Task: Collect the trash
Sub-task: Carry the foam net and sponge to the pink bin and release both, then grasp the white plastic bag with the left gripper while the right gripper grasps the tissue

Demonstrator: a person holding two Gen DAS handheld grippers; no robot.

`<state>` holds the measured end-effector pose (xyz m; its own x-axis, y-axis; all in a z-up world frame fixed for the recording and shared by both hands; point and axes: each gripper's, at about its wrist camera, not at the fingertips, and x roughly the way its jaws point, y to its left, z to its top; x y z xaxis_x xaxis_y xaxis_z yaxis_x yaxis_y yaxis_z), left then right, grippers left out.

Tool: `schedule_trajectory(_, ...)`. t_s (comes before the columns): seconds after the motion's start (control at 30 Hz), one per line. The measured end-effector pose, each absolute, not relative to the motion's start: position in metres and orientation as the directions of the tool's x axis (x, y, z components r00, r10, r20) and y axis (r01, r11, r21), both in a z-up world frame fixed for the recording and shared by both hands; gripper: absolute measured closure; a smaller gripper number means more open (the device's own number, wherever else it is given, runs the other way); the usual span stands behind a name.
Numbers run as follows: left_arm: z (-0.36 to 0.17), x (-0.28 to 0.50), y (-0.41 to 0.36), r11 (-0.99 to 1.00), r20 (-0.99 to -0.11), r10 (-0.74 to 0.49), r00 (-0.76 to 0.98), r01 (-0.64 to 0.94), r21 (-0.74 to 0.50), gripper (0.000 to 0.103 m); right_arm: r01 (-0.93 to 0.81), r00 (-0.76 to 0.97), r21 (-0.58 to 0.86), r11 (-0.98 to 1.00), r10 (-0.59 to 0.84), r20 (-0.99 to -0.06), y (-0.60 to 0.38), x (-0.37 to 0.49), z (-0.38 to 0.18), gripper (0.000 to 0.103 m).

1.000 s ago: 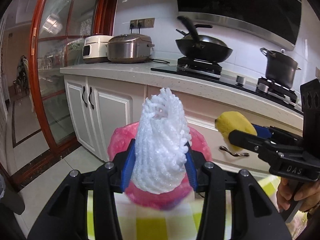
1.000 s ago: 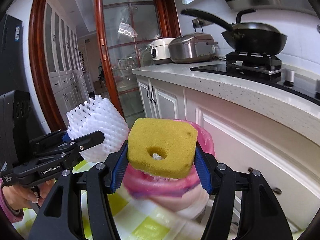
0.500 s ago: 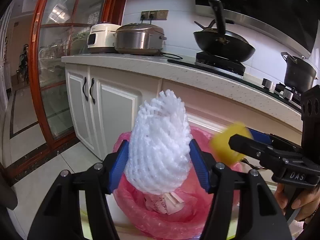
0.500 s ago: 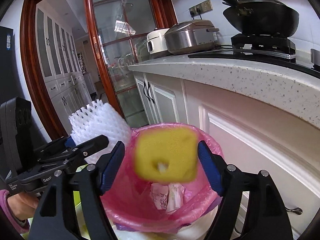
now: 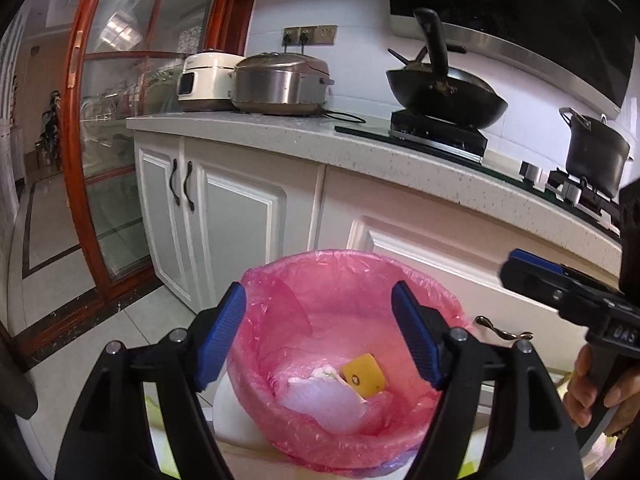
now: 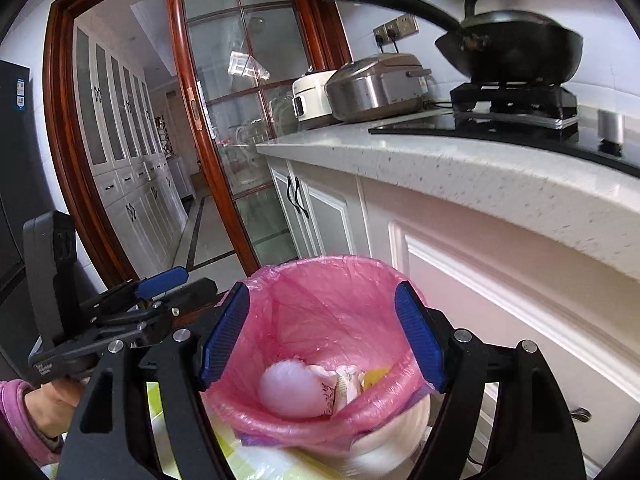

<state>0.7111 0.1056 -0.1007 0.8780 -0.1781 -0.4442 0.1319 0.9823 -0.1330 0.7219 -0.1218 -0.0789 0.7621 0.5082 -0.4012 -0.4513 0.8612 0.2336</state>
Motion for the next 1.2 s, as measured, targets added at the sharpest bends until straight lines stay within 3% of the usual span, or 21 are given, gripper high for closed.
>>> schedule_trajectory(0.33, -0.059, 0.601, 0.102, 0.99, -0.449, -0.137, 0.883, 0.107, -0.091, 0.005, -0.426, 0.781, 0.211, 0.88, 0.475, -0.405, -0.16, 0.611, -0.044, 0.024)
schedule_trajectory(0.77, -0.055, 0.391, 0.046, 0.989, -0.451, -0.147, 0.88, 0.116, -0.096, 0.005, -0.352, 0.822, 0.156, 0.923, 0.385, -0.42, -0.196, 0.408, -0.044, 0.018)
schedule_trajectory(1.2, -0.099, 0.263, 0.01, 0.995, -0.481, -0.092, 0.872, 0.096, -0.016, 0.005, -0.245, 0.836, 0.126, 0.961, 0.276, -0.475, -0.215, 0.265, -0.102, 0.018)
